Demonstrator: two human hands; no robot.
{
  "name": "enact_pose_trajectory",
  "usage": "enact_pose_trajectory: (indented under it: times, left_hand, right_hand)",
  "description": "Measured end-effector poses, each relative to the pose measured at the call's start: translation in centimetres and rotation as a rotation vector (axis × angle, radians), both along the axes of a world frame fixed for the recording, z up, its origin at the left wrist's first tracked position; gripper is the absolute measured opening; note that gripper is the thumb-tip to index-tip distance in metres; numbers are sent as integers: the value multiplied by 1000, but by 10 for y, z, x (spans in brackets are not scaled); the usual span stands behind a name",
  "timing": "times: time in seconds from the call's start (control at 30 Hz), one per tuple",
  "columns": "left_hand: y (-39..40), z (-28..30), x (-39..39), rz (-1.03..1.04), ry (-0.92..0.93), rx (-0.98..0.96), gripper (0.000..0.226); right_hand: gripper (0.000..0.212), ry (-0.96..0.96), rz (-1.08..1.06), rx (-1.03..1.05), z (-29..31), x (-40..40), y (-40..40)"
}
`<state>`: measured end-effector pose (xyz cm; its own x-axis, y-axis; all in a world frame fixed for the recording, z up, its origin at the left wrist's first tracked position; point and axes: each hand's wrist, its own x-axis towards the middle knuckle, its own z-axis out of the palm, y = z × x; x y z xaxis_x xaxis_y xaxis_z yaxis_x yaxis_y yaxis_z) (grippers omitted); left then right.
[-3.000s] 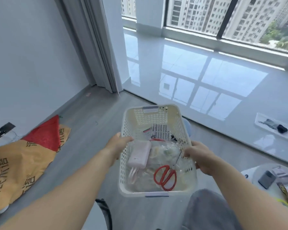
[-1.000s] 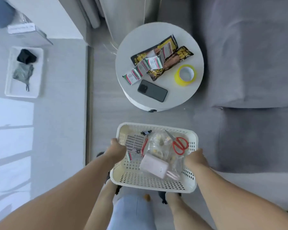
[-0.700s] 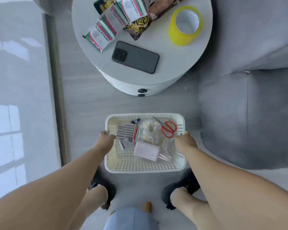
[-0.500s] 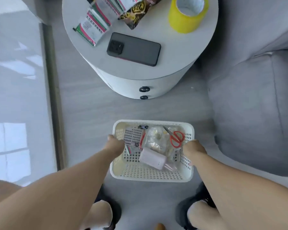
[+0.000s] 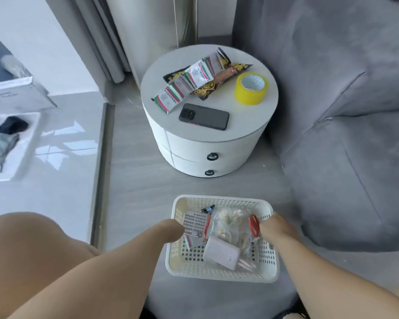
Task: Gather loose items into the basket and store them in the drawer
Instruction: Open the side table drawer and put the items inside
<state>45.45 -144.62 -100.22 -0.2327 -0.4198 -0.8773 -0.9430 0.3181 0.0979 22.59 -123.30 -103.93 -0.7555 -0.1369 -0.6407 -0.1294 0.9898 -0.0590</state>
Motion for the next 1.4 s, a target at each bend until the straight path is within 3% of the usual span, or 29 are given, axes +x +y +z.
enact_pose_trajectory:
  times: [0.1,0.3,0.4,0.5,0.63,0.73,0.87,0.93,1.03,1.07,1.13,1.2,1.27,1.33,1.4]
  left_hand:
    - [14,1,14,121,97,21,42]
    - [74,-1,31,120,134,16,50]
    - [79,6,31,53,116,-98,40]
    - [61,5,25,42,220,-150,36]
    - [23,-4,7,194,326,-231,42]
    - [-7,-24,-12,150,346,-317,54]
    - [-36,-55,-31,-22,311,-251,62]
    - [-41,-55,-34,-95,297,-219,48]
    - [-51,-70,-32,-78,190,-185,35]
    - [-54,-75,-33,-28,181,-164,37]
    - [-62,-75,-45,287,282,-140,37]
    - [-71,-59,-70,799,525,-84,32]
    - [-85,-36,-96,1213,737,82,38]
    - [-99,-17,-116,1389,876,161,56]
    - [-108,-1,-132,1430,914,168,77]
  right_hand:
    - [24,-92,196,19,11,14,16]
    - [44,-104,372,-9,20,57,59]
    - [48,-79,325,-10,14,58,66]
    - [44,-46,282,-112,10,44,43]
    - [60,-12,243,-249,6,13,-2]
    - [71,-57,314,-217,-13,-10,-26]
    - [51,50,417,-167,-30,-26,-41]
    - [47,113,420,-91,-22,-32,-54]
    - [32,-73,463,134,-18,-43,-90]
    - [28,-145,486,162,-22,-46,-103]
    - [20,-275,420,57,-34,-48,-138]
    - [17,-395,117,-221,-40,-44,-180]
    - [18,-529,-320,-486,-42,-35,-217]
    - [20,-675,-651,-607,-51,-28,-235]
    - [20,-711,-753,-630,-67,-21,-241]
